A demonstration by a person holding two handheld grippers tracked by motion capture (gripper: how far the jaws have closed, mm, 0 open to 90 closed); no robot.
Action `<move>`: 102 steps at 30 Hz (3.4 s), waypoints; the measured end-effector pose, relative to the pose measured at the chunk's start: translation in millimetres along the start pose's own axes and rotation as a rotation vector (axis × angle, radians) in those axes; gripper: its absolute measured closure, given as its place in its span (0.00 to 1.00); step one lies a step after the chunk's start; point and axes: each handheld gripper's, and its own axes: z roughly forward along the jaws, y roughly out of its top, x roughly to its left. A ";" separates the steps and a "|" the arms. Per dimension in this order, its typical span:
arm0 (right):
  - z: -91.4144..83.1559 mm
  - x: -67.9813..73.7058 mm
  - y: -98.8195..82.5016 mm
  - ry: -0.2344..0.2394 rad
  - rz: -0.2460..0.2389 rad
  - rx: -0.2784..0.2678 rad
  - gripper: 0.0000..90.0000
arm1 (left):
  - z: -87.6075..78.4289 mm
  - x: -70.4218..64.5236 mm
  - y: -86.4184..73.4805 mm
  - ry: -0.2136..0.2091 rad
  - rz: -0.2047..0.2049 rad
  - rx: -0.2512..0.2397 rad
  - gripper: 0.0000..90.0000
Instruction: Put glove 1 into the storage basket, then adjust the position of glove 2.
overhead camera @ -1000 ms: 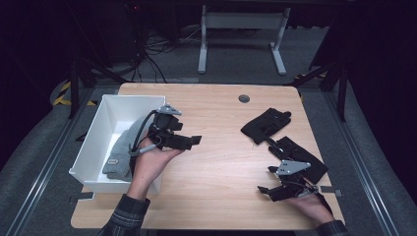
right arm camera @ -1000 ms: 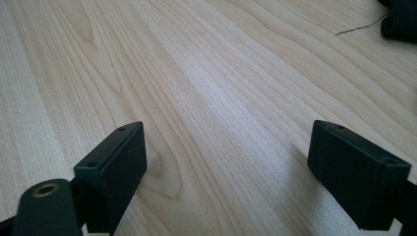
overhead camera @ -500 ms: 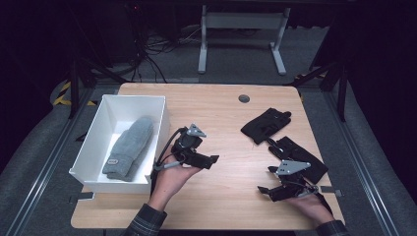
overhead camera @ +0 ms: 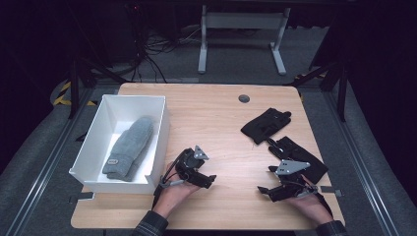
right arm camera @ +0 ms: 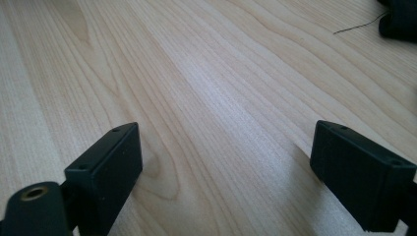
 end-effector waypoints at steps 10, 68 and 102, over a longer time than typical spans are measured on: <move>0.2 -0.1 0.1 0.006 -0.004 0.000 0.14 | 11.1 4.6 -10.4 0.028 0.035 -0.014 0.00; -43.9 -94.8 -14.2 -0.239 0.227 0.073 1.00 | 10.4 8.3 -19.9 0.014 0.046 -0.079 0.00; -4.7 -16.2 25.2 0.004 0.040 0.093 1.00 | 9.8 7.7 -20.8 0.016 0.047 -0.081 0.00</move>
